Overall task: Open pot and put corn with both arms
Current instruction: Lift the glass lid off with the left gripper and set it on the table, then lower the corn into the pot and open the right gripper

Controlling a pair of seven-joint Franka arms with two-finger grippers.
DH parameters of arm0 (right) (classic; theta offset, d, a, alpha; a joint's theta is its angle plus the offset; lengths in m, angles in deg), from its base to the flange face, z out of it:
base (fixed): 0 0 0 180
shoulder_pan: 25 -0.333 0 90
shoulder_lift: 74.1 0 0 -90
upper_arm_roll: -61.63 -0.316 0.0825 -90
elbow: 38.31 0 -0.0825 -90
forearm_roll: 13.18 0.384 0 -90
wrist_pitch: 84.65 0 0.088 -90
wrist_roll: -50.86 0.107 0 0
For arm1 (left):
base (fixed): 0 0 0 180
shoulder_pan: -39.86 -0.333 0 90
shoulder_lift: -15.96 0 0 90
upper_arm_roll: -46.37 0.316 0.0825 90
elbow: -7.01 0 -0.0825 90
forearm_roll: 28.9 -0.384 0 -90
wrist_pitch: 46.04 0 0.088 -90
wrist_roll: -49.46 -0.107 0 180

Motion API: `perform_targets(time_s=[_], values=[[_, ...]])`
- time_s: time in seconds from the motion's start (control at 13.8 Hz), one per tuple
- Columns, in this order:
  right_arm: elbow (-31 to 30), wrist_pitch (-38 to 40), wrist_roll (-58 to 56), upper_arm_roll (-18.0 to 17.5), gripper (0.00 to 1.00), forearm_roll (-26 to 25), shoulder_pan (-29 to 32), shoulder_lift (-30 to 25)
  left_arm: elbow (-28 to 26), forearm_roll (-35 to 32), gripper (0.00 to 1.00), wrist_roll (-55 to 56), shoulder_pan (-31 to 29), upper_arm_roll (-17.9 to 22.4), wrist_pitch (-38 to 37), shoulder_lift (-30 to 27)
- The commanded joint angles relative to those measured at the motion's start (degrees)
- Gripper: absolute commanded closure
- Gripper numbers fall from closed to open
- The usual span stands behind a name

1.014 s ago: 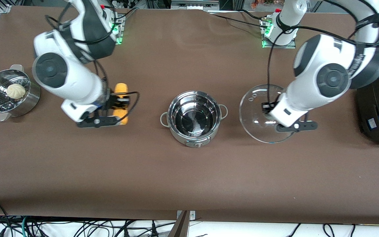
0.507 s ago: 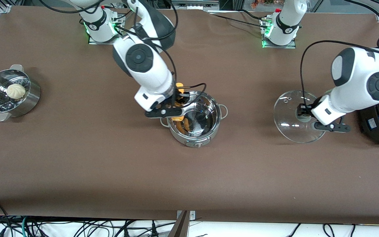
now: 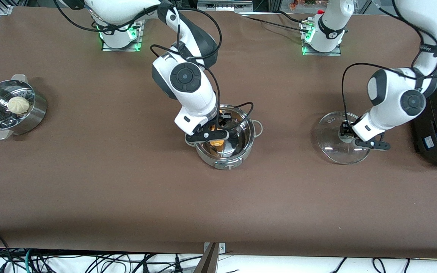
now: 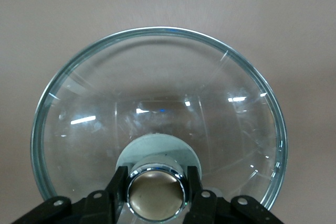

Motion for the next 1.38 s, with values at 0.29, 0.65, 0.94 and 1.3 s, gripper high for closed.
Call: perform_targets(time_s=[0.29,0.65,0.94,1.3], values=[[2.54,-4.10,-2.60,-0.01,1.00,-1.12,-1.65,6.22,-0.53,0.35,0.73,-1.04,0.24,0.20,-0.11,-0.78],[2.11,-5.08,-1.89,0.08,0.50,-1.20,-2.61,7.20,-2.10,0.35,0.00,-0.42,0.07,0.29,-1.94,-4.28],[1.40,-4.03,-2.24,0.08,0.00,-4.10,-2.79,6.32,-2.20,0.35,0.00,-0.51,-1.85,0.20,-9.25,-14.03],[1.58,2.12,-4.86,1.82,0.00,-4.37,-2.18,1.76,-0.97,0.27,0.00,-0.42,-2.48,0.38,-11.52,-23.61]])
